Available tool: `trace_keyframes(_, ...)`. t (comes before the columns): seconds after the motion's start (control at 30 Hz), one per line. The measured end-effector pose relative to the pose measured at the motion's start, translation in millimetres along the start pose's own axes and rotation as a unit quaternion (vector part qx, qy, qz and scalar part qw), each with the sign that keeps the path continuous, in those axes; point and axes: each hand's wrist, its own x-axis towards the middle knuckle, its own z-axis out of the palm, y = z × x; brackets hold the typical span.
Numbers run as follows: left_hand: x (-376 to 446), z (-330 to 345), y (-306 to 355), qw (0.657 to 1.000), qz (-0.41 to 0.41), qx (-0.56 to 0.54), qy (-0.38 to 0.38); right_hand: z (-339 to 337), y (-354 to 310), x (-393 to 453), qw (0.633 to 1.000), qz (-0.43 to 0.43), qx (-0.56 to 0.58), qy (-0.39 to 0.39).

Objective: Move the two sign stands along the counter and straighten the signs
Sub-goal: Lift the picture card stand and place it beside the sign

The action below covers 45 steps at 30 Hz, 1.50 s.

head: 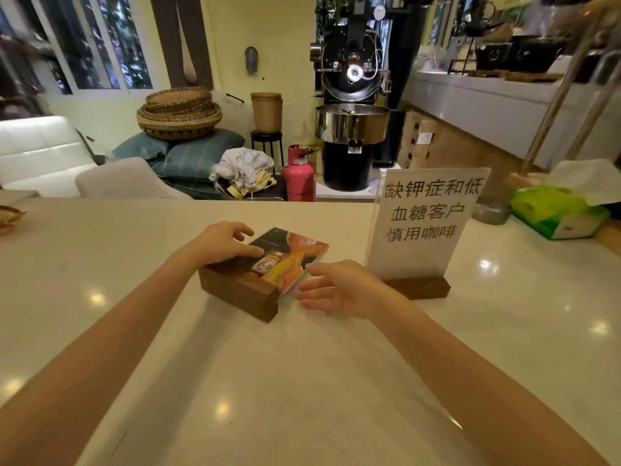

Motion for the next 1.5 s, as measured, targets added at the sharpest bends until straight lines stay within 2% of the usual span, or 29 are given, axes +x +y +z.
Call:
trace_keyframes(0.2, 6, -6, -25, 0.991, -0.082, -0.096, -0.035, 22, 7, 26, 1.000, 0.014, 0.019, 0.010)
trace_keyframes(0.33, 9, -6, -33, 0.984, -0.097, -0.128, -0.077, 33, 10, 35, 0.999, -0.006, 0.036, 0.021)
trace_keyframes(0.5, 11, -4, -30, 0.984, -0.095, -0.131, -0.080, 35, 13, 38, 0.998, -0.029, 0.007, 0.057)
trace_keyframes(0.6, 9, -2, -29, 0.984, -0.082, -0.150, -0.053, 31, 10, 35, 0.994, -0.065, -0.043, 0.078)
trace_keyframes(0.73, 6, 2, -23, 0.979, -0.037, -0.200, -0.002, 22, 0, 25, 0.976, -0.162, -0.106, 0.098)
trace_keyframes(0.9, -3, 8, -10, 0.969, 0.031, -0.230, 0.082, 14, -7, 13, 0.929, -0.268, -0.219, 0.132)
trace_keyframes(1.03, -14, 16, -4, 0.963, 0.075, -0.234, 0.114, 5, 0, 6, 0.892, -0.342, -0.257, 0.148)
trace_keyframes(1.3, -33, 33, 7, 0.959, 0.098, -0.198, 0.179, -5, 21, -3, 0.841, -0.418, -0.295, 0.175)
trace_keyframes(1.5, -41, 41, 8, 0.952, 0.090, -0.211, 0.200, -4, 26, -8, 0.829, -0.427, -0.319, 0.172)
